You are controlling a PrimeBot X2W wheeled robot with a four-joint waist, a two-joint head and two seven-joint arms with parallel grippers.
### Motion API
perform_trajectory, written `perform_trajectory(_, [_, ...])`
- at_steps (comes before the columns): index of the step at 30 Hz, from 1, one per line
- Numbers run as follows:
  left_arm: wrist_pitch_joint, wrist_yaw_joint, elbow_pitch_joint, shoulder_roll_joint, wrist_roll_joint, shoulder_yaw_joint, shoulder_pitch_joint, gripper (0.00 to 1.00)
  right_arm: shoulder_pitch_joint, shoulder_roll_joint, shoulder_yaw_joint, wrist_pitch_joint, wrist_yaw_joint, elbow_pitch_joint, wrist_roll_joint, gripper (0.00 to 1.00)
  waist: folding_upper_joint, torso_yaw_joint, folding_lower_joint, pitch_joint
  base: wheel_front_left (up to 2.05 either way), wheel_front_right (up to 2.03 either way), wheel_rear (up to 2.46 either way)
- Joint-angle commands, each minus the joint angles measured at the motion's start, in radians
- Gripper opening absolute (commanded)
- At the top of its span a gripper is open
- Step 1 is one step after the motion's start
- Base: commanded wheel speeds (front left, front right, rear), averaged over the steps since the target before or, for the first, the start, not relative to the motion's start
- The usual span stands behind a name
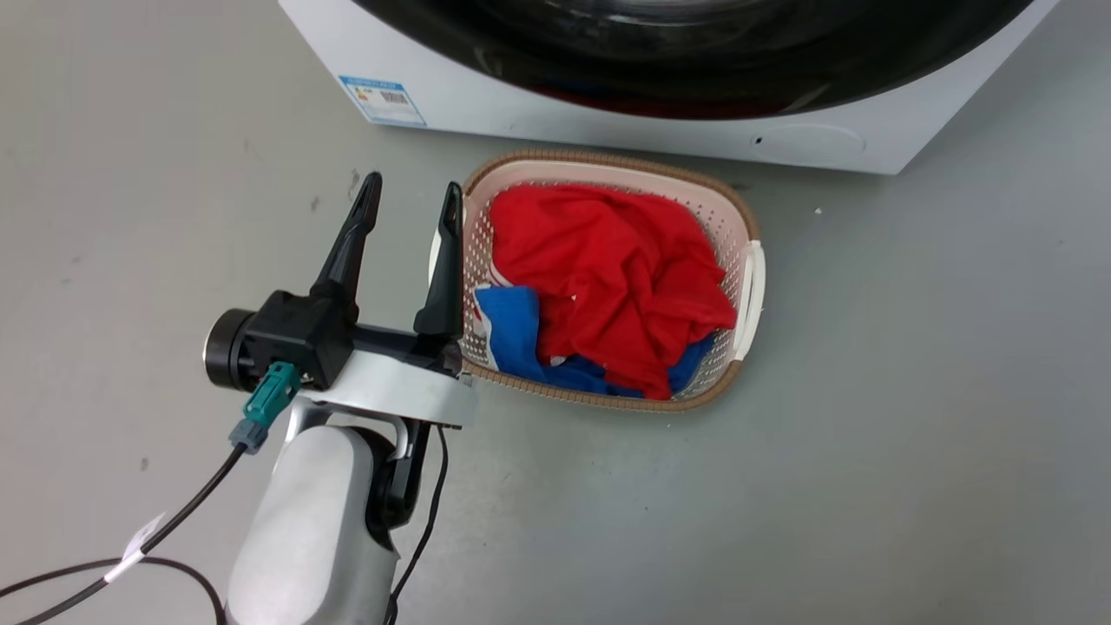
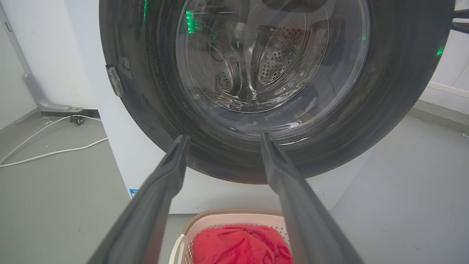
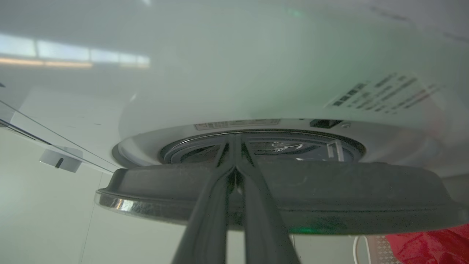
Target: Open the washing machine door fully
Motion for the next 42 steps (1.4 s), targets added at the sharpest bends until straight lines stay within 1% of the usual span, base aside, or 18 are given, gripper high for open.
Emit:
perform_trajectory(1, [-0.003, 0.006, -0.007, -0.001, -0.005, -0.006, -0.021, 1.0, -0.036, -0.004, 0.014, 0.018, 0.0, 0.026, -0.016, 0.0, 0.0, 0.019, -0.0001, 0.035, 0.0, 0.0, 0.0])
perform_trajectory(4, [-0.003, 0.01, -0.015, -0.001, -0.008, -0.019, -0.038, 1.0, -0.097, -0.013, 0.045, 0.043, 0.0, 0.067, -0.056, 0.0, 0.0, 0.029, -0.0001, 0.064, 0.0, 0.0, 0.0])
perform_trajectory(10, [-0.003, 0.022, -0.021, -0.001, -0.014, -0.037, -0.054, 1.0, -0.157, -0.012, 0.071, 0.085, 0.0, 0.124, -0.096, 0.0, 0.0, 0.036, -0.0001, 0.086, 0.0, 0.0, 0.0])
perform_trajectory(15, [-0.003, 0.027, -0.017, -0.001, -0.013, -0.043, -0.055, 1.0, -0.162, -0.011, 0.084, 0.128, 0.0, 0.146, -0.109, 0.0, 0.0, 0.031, -0.0001, 0.086, 0.0, 0.0, 0.0])
perform_trajectory(19, [-0.003, 0.025, -0.008, -0.001, -0.01, -0.041, -0.049, 1.0, -0.13, -0.009, 0.091, 0.175, 0.0, 0.148, -0.11, 0.0, 0.0, 0.025, -0.0001, 0.065, 0.0, 0.0, 0.0])
perform_trajectory(24, [-0.003, 0.024, 0.013, -0.001, -0.006, -0.035, -0.015, 1.0, -0.054, 0.008, 0.106, 0.236, 0.0, 0.117, -0.108, 0.0, 0.0, 0.014, -0.0001, 0.007, 0.0, 0.0, 0.0])
perform_trajectory(31, [-0.003, 0.017, 0.04, -0.001, 0.004, -0.025, 0.062, 1.0, 0.104, 0.045, 0.126, 0.305, 0.0, 0.038, -0.098, 0.0, 0.0, -0.004, -0.0001, -0.104, 0.0, 0.0, 0.0])
perform_trajectory(36, [-0.003, 0.006, 0.058, -0.001, 0.013, -0.003, 0.122, 1.0, 0.228, 0.094, 0.136, 0.352, 0.0, -0.044, -0.078, 0.0, 0.0, -0.015, -0.0001, -0.18, 0.0, 0.0, 0.0])
perform_trajectory(37, [-0.003, 0.006, 0.058, -0.001, 0.013, -0.003, 0.122, 1.0, 0.228, 0.094, 0.136, 0.352, 0.0, -0.044, -0.078, 0.0, 0.0, -0.015, -0.0001, -0.18, 0.0, 0.0, 0.0])
perform_trajectory(42, [-0.003, -0.002, 0.067, -0.001, 0.021, 0.015, 0.184, 1.0, 0.354, 0.154, 0.157, 0.392, 0.0, -0.154, -0.064, 0.0, 0.0, -0.028, -0.0001, -0.242, 0.0, 0.0, 0.0])
